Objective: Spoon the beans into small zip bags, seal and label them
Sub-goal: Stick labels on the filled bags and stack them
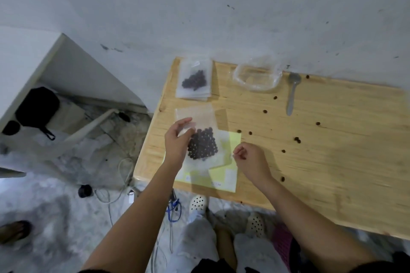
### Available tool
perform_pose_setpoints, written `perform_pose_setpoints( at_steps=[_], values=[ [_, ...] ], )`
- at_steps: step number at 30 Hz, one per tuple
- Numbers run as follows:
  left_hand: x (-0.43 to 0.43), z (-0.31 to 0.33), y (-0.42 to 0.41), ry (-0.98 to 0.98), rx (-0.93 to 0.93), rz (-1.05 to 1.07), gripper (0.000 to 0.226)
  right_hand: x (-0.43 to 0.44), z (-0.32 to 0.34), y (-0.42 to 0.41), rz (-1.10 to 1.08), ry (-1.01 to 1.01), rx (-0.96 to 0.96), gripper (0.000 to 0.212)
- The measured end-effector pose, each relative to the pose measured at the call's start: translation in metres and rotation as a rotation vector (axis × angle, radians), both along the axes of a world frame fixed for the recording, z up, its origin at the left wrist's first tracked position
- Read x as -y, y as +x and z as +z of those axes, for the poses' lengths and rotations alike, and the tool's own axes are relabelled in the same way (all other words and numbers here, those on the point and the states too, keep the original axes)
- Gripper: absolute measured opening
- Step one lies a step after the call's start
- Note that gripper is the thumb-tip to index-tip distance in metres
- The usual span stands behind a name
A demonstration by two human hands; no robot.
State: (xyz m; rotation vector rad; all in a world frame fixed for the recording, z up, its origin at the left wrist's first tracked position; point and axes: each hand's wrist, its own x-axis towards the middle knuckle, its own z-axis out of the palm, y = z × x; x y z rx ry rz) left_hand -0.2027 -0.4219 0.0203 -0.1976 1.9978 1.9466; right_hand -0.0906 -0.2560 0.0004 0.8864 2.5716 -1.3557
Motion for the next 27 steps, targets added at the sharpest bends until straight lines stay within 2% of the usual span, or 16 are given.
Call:
perform_pose_setpoints(
  at_steps=[3, 6, 14, 27],
  values=[
    [-0.004, 0.005, -0.005, 0.012, -0.018, -0.128, 0.031, -0.013, 0.020, -0.013, -0.217, -0.013, -0.116, 0.012],
    [-0.014, 0.011, -0.010, 0.071, 0.006, -0.212, 0.035, -0.021, 0.045, -0.034, -0.295, -0.069, -0.222, 0.009],
    [-0.033, 0.027, -0.022, 0.143, 0.033, -0.383, 0.036, -0.006, 0.070, -0.086, -0.144, -0.126, -0.327, 0.014],
    [-0.020, 0.026, -0.038, 0.163, 0.018, -0.405, 0.044, 0.015, 0.069, -0.113, -0.114, -0.050, -0.280, 0.011]
  ],
)
